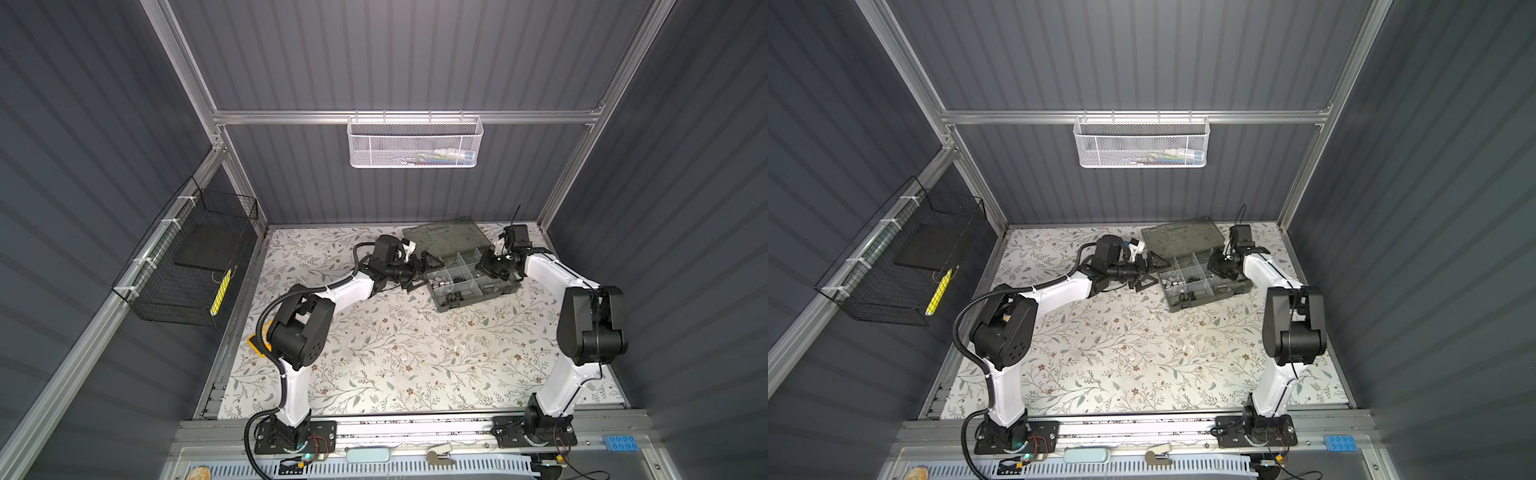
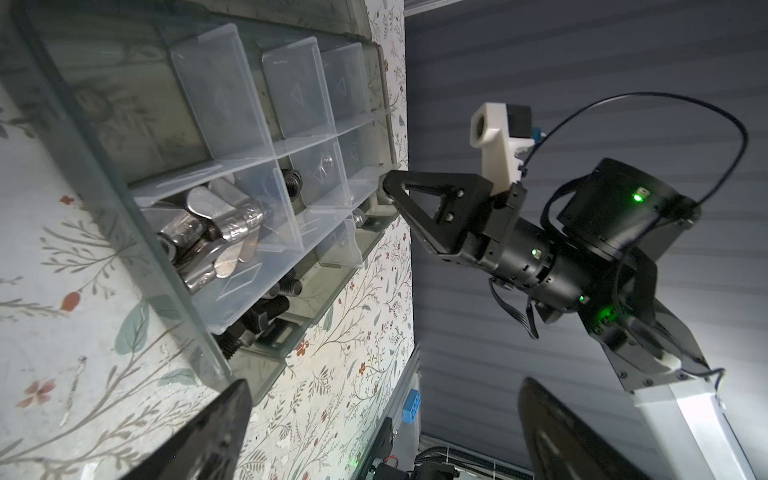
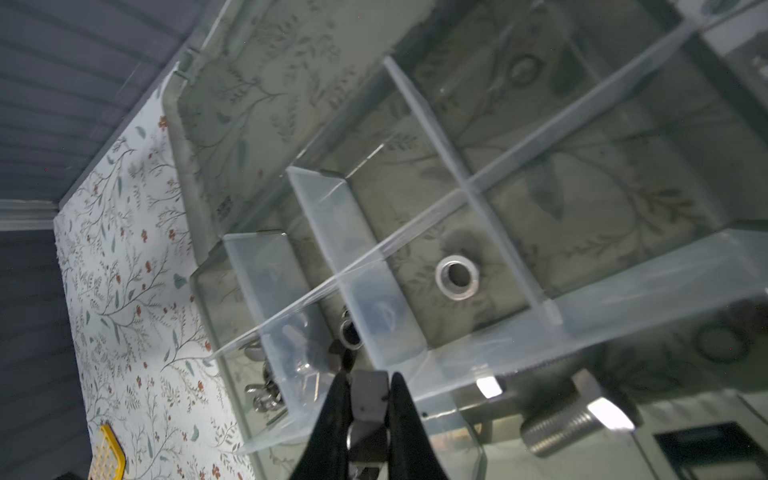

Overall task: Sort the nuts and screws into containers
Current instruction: 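Carry the second silver nut over the box with the right gripper, then lower the nut into the washer compartment and open the right gripper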

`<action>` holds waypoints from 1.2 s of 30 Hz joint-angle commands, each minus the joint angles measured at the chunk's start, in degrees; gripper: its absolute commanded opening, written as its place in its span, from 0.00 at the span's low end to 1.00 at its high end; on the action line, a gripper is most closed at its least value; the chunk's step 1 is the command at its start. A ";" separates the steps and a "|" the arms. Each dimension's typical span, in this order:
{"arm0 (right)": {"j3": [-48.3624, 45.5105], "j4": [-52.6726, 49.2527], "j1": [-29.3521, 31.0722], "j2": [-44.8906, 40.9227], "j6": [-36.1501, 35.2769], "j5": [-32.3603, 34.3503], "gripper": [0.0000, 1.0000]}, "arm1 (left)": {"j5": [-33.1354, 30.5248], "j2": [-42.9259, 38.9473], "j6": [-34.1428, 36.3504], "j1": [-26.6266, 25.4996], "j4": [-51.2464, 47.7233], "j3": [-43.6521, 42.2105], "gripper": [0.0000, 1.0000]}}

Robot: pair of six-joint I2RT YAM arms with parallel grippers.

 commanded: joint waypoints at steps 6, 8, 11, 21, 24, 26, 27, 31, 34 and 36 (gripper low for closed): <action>4.62 1.13 -0.55 5.23 0.87 -1.54 0.10 | 2.04 3.46 0.35 0.40 -0.69 3.46 1.00; 5.46 1.12 -0.81 6.43 0.85 -1.34 0.11 | 2.20 3.62 0.27 0.40 -0.59 3.21 1.00; 6.69 0.84 -1.20 7.86 0.91 -1.30 0.17 | 2.12 3.36 1.07 0.40 -1.47 2.94 1.00; 7.57 0.33 -1.43 5.90 1.03 -1.43 0.47 | 0.55 -0.33 11.40 0.80 -12.55 4.14 1.00; 6.50 0.33 -1.42 2.86 0.91 -1.11 0.57 | -0.94 -3.03 16.98 2.23 -17.96 4.23 1.00; 4.86 0.33 -1.47 -0.20 0.58 1.46 0.66 | -3.15 -5.52 21.27 4.04 -22.24 3.86 1.00; 3.95 0.34 -1.47 -1.62 0.44 2.28 0.71 | -4.41 -6.63 23.30 5.09 -24.41 3.90 1.00; -1.80 2.15 -1.73 -9.62 0.06 7.90 0.99 | -12.97 -11.83 33.39 10.27 -33.95 3.99 1.00; -7.38 3.63 -1.83 -15.46 -0.11 15.26 0.99 | -26.20 -15.52 40.64 12.81 -38.23 2.77 1.00; -10.88 4.78 -2.09 -18.50 -0.81 20.38 0.99 | -33.87 -17.71 44.47 13.53 -37.85 -0.81 1.00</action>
